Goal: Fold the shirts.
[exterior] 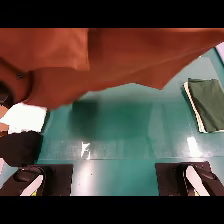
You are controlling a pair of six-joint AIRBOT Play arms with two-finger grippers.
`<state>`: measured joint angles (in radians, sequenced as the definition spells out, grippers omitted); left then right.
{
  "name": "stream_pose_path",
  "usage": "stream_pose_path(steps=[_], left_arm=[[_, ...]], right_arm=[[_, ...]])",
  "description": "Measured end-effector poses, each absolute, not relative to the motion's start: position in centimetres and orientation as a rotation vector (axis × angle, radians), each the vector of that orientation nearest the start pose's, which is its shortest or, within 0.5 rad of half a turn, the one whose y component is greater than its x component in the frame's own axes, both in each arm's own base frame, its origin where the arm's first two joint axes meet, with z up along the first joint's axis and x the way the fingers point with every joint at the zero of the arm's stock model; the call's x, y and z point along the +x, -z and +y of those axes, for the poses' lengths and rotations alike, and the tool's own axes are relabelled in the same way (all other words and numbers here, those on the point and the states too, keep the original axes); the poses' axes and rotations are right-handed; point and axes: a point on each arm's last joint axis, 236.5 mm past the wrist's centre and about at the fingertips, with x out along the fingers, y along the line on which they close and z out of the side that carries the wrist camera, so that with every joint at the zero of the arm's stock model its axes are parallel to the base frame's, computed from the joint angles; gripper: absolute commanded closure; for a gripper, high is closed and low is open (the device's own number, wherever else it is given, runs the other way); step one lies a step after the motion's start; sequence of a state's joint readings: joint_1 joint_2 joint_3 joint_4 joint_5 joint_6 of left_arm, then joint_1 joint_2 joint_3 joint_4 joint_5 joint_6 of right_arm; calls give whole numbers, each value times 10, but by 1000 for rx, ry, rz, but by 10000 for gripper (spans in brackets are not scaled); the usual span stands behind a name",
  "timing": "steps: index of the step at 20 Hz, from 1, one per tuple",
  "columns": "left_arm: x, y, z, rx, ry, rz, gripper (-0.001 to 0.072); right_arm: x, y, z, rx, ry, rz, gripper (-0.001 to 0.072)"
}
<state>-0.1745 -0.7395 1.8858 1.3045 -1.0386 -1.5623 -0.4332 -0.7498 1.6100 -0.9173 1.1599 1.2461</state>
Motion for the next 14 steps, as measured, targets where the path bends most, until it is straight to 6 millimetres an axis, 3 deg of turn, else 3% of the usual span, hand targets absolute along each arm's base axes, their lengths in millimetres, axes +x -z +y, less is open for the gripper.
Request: stream_pose_path(steps=[3, 5, 7, 10, 14], left_arm=[[207, -559, -81, -100, 367, -164, 684], [226, -548, -78, -79, 337, -111, 684], [261, -524, -79, -61, 315, -12, 684], [335, -453, -89, -35, 295, 235, 684], [424, -319, -104, -15, 276, 595, 684]], right_arm=[[280, -454, 5, 43, -127, 143, 694], [283, -456, 5, 45, -138, 177, 694], [298, -443, 5, 62, -173, 252, 694], [339, -396, 7, 118, -242, 437, 694], [396, -289, 3, 145, -253, 793, 694]])
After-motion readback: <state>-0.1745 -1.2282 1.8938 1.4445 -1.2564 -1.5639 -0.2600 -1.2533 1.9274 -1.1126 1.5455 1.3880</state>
